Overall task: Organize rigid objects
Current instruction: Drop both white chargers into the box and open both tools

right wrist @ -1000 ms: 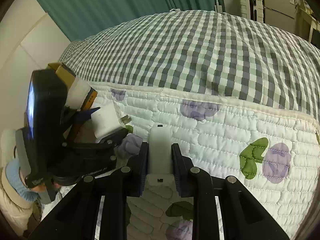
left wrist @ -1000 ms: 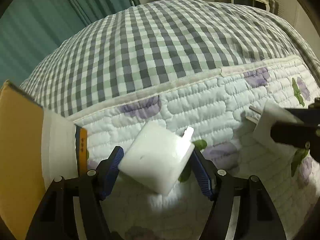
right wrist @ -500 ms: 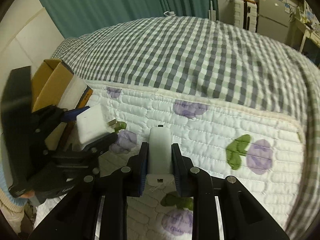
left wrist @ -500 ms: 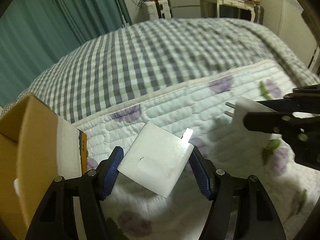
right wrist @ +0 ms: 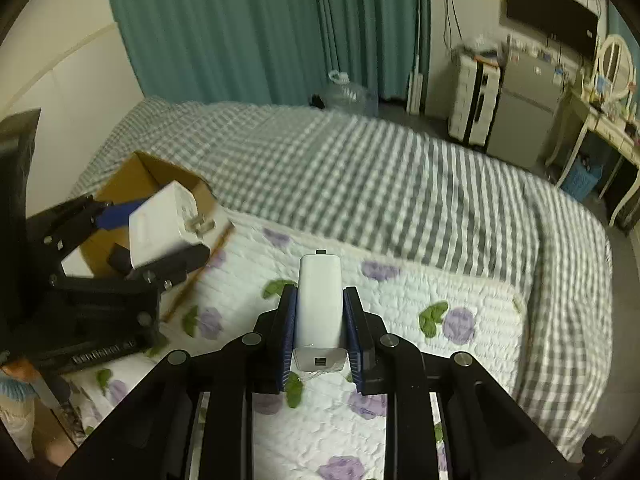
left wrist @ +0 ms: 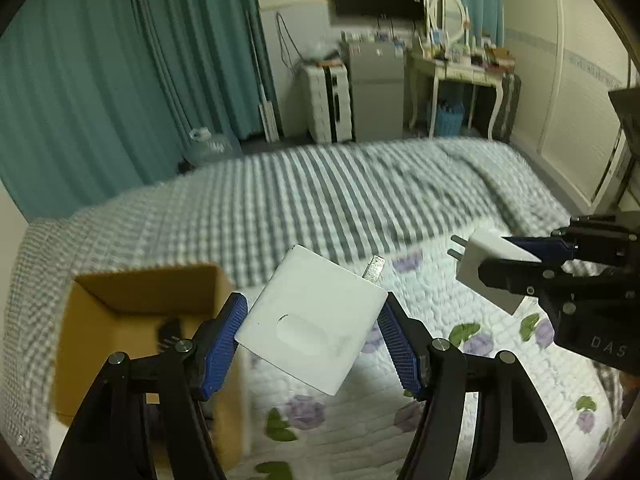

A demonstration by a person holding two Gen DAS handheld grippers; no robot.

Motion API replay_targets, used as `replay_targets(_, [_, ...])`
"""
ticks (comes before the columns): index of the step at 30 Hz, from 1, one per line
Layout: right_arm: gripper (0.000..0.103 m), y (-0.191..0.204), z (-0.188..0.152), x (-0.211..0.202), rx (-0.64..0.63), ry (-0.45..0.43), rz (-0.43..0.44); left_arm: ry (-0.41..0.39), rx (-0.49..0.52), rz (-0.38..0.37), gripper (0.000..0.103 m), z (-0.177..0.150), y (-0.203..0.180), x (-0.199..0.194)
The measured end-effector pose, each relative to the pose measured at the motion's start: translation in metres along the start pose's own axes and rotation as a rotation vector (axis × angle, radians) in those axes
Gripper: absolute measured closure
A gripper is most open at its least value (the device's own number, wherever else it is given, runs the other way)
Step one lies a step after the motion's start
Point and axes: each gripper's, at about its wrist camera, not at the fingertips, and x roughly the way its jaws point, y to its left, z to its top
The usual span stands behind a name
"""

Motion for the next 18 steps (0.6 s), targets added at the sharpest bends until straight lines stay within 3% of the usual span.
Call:
replay_targets(10, [0.081,0.092,0.047,-0.044,-0.112,-0.112,0.03,-0.062,-0.071,0.039,0.035,-0.003,0.081,-0.054])
replay_targets(18, [0.081,0.174,0.073,-0.008,-0.174,-0.128,0.126,-0.029,-0.11,0.123,0.035,-0.032,0.15,-0.043])
